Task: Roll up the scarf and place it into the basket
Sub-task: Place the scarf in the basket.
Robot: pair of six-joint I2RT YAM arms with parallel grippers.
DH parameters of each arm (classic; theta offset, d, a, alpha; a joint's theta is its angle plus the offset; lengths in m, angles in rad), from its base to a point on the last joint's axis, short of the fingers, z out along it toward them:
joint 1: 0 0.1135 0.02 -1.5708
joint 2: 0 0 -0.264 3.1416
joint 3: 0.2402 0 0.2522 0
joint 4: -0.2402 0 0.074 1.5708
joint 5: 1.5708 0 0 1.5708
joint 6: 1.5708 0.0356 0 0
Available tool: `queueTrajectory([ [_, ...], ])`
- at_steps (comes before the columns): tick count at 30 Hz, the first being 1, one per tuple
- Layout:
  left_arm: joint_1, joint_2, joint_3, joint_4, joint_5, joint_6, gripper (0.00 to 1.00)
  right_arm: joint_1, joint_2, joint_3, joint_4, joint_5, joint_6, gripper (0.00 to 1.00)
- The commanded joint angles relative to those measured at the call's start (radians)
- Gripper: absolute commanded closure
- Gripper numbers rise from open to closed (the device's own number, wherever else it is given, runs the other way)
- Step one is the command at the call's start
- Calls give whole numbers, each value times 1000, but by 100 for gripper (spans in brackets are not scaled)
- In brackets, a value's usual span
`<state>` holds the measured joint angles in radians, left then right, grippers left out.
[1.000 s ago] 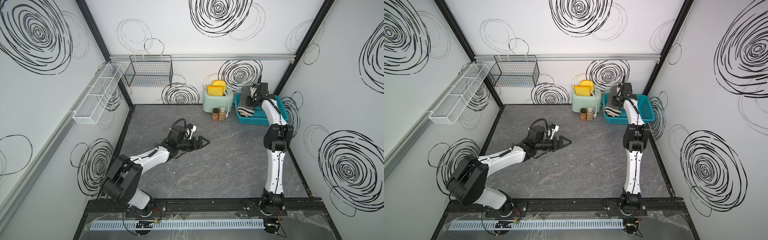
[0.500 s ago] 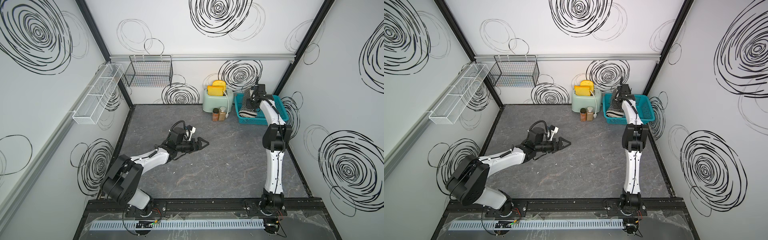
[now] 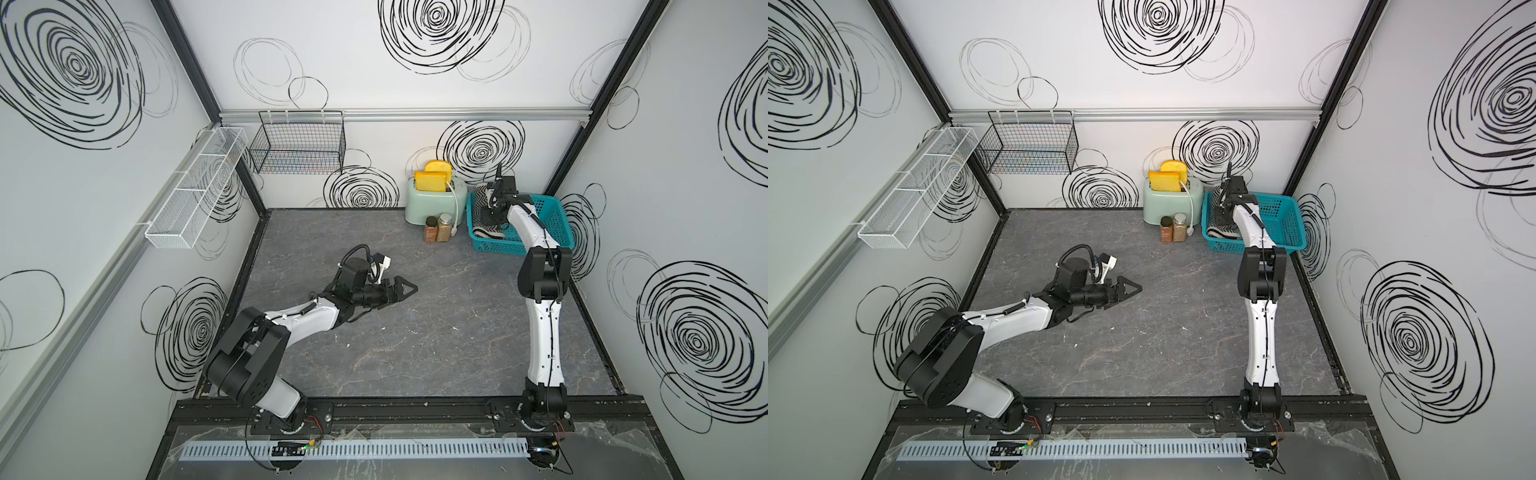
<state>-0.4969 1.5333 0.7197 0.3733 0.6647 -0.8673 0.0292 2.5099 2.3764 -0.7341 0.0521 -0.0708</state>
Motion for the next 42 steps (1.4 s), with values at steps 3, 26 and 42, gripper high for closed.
queueTrajectory([
  [3, 4, 13, -12, 71, 8, -21, 2, 9, 56, -6, -74, -100, 22, 100],
  [26, 34, -3, 42, 27, 16, 19, 2, -7, -13, 80, -94, -181, 120, 28],
  [42, 176, -154, 153, -321, -37, 293, 2, 18, -313, -218, 17, -72, 156, 1],
])
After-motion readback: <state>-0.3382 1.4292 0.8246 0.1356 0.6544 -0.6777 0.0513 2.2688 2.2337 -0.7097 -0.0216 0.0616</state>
